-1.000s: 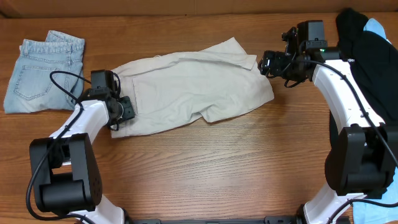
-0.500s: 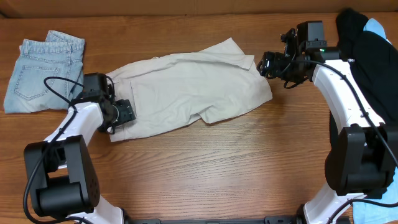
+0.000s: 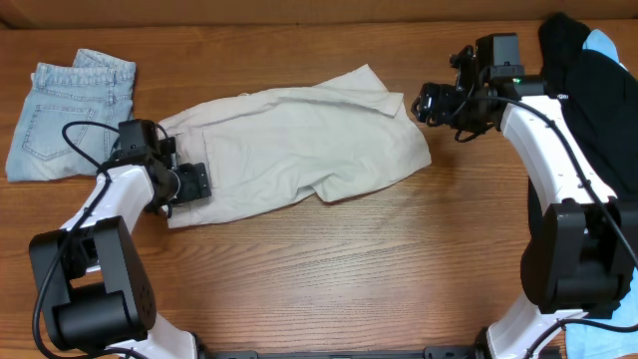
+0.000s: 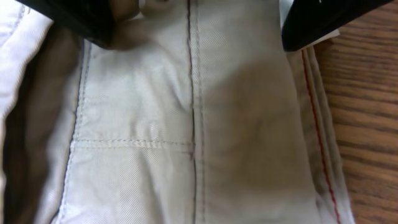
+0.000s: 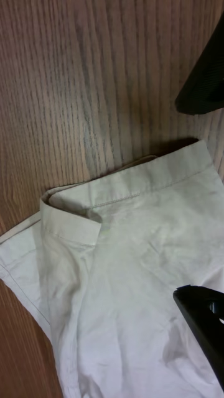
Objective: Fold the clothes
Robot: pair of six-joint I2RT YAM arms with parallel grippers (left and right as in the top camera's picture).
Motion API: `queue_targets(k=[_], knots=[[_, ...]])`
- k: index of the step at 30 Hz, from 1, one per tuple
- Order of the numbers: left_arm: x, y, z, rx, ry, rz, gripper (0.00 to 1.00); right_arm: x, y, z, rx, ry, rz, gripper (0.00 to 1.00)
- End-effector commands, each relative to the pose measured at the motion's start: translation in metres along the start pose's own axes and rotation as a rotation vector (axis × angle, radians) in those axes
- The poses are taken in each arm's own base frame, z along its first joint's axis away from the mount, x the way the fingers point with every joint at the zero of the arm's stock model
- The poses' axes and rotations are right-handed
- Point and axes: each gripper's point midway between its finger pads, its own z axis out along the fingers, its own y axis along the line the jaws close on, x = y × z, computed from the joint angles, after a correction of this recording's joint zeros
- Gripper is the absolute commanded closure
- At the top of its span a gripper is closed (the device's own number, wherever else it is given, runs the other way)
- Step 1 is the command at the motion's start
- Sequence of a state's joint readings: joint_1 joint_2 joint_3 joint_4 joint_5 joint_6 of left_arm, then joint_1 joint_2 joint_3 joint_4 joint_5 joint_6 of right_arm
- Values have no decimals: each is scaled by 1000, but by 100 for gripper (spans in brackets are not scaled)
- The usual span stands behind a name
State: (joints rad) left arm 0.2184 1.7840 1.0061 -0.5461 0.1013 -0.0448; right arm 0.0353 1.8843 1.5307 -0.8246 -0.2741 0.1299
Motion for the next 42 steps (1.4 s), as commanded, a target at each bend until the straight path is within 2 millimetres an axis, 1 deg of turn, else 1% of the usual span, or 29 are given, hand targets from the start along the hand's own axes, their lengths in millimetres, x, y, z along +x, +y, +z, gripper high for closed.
queue_targets(k=[1,4,7,12,19,23,24,26,28,29,30,31,33,34,36,37,38,40,41,42], knots=[[15,22,4,-78,95,-2,4,-11,9,-14,-19,-43,-24,9],[8,28,-10,-121,116,-1,1,-10,9,-14,-18,-40,-23,9],[10,31,-11,-133,127,-3,1,-10,9,-14,-18,-37,-22,9],[16,32,-3,-135,124,-3,4,-8,9,-13,-16,-29,-20,9],[31,33,16,-126,130,-47,9,-3,8,-13,-12,-11,-15,9],[37,32,23,-116,134,-53,17,0,7,-13,-9,3,-10,9],[40,32,27,-117,138,-63,23,0,7,-13,-9,4,-10,9],[43,33,30,-118,147,-76,29,1,7,-13,-9,4,-10,10],[50,33,36,-117,164,-96,41,1,7,-13,-9,4,-10,10],[53,33,38,-119,171,-107,50,1,7,-13,-9,4,-10,10],[57,33,39,-120,179,-117,67,0,7,-13,-9,3,-10,11],[58,33,39,-121,181,-122,78,0,7,-13,-9,3,-10,12],[56,33,37,-121,181,-122,92,0,7,-13,-10,3,-10,16],[52,33,33,-122,183,-122,96,0,8,-13,-11,3,-11,21],[39,31,19,-122,185,-122,96,1,13,-11,-16,3,-23,27],[31,30,11,-123,181,-120,96,1,16,-10,-21,0,-31,34],[21,29,0,-122,177,-104,96,0,23,-9,-33,-5,-45,43],[1,26,-21,-119,166,-65,96,-1,37,-6,-53,-19,-76,68],[-5,25,-28,-117,162,-50,96,-1,42,-4,-61,-27,-86,82],[-14,23,-38,-116,155,-28,96,-1,48,-1,-70,-35,-98,91]])
